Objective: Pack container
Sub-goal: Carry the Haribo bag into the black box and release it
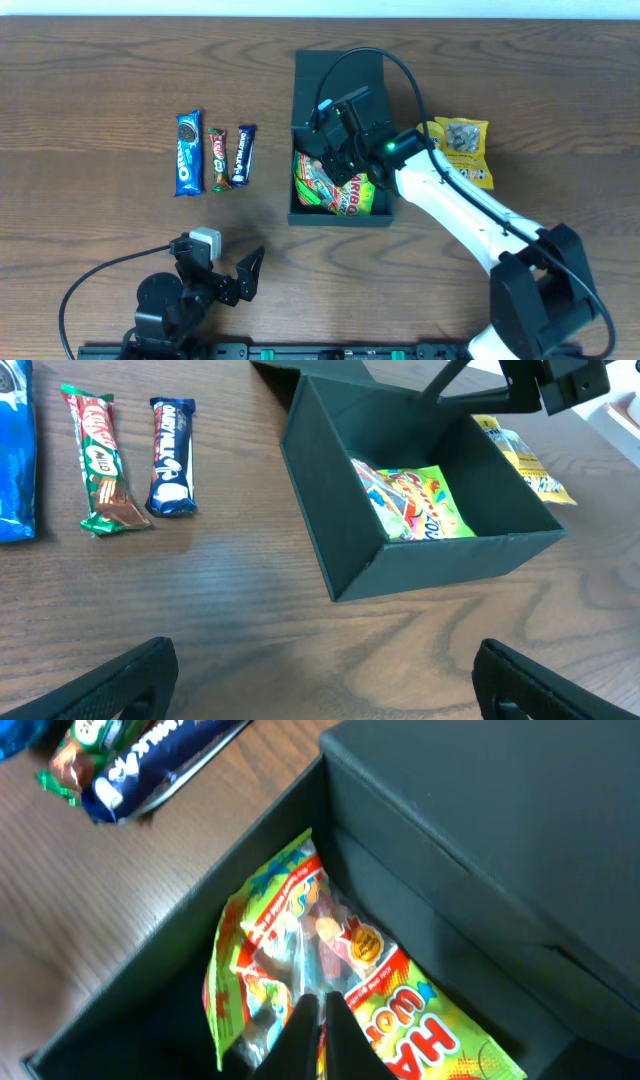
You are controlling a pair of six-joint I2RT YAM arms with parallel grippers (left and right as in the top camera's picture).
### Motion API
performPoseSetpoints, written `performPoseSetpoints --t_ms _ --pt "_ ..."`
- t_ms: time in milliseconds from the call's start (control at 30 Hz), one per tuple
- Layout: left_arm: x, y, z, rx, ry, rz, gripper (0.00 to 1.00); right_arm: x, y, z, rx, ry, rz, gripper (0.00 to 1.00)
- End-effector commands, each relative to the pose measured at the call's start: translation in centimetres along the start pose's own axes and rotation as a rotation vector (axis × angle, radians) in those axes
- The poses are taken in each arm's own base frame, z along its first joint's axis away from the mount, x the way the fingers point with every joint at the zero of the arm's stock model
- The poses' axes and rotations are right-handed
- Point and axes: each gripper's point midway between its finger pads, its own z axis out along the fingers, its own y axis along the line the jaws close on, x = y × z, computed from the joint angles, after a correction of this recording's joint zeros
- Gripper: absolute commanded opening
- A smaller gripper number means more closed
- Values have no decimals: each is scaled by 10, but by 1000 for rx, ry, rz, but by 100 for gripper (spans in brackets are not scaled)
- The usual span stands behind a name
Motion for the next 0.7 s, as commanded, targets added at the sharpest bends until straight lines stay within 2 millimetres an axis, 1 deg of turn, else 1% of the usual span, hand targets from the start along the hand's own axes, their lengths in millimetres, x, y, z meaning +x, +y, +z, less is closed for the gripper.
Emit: performPoseSetpoints --t_ms 0,167,267,333,400,500,600,667 --pt "5 2 2 3 9 -3 95 10 -1 17 -1 43 56 1" --pt "5 2 2 3 9 -3 95 32 -3 55 -14 116 101 1" --pt "5 2 2 3 9 -3 95 33 -7 76 -10 105 164 2" --pt "5 2 2 3 9 -3 95 34 -8 84 -10 102 185 1" --pt "5 2 2 3 9 -3 95 40 -5 89 -26 121 190 1" --pt "5 2 2 3 9 -3 95 55 2 93 -65 180 202 1" --pt "5 2 2 3 9 -3 95 67 5 90 -75 232 202 1" --pt "5 2 2 3 9 -3 95 71 6 89 -75 247 206 1"
